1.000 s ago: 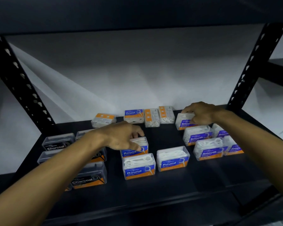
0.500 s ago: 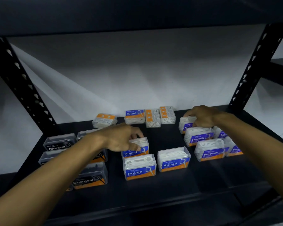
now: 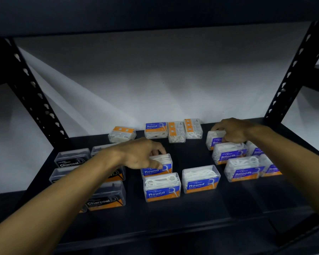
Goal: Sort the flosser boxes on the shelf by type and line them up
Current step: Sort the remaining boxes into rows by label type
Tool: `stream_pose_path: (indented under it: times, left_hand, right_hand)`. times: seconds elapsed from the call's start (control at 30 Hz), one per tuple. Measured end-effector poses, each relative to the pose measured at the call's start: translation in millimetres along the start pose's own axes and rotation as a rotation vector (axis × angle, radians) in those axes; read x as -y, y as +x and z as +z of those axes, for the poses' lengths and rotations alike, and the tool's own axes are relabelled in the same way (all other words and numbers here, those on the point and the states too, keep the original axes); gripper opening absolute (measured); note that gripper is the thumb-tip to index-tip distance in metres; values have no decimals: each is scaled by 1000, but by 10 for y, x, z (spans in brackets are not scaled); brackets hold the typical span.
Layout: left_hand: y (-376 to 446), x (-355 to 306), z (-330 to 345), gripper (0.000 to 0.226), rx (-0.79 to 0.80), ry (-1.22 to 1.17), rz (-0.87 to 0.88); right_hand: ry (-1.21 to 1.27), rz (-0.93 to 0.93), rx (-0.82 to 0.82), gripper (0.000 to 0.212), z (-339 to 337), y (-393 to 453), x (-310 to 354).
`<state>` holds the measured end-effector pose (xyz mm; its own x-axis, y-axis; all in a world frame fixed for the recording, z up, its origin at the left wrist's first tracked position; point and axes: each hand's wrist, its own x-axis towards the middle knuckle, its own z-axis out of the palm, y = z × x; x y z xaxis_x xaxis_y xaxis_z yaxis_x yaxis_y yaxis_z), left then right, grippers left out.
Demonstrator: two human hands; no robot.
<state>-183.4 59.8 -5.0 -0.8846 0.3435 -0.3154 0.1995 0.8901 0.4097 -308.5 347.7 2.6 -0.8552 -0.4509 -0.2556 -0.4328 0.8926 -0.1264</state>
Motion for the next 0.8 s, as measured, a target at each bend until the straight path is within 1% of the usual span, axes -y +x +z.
stream_pose_path:
  times: [0.13,0.3,0.4,0.47,0.57,0.7,0.73,0.8]
  left_hand:
    - [7,-11,-11,42,5,-10,6]
    - [8,12,-7,50,5,-6,-17]
    - [-20,14,-87,55,-22,-26,-37]
    - [-36,49,-185,54,-87,-23,-61]
    - [59,210,-331,49,-238,60,-163]
    - [259,514,-476,48,-429,234,-368]
    - [295,610,-512,49,-437,273,-411]
    - [345,777,-572,54,-366,342,-485]
  right_hand:
    - [-4,-1,5,42,-7,25,-17]
    - [-1,23,47,63,-41,59,-14]
    - [57,2,12,60,-97,85,50]
    - [75,-36,-50,55,-135,115,131]
    - [98,-100,-134,50,-158,202,314]
    - [102,-177,-168,43,-113,289,605]
    - [97,-195,-174,42,-96,308,674]
    - [86,-214,-176,42,-56,365,787]
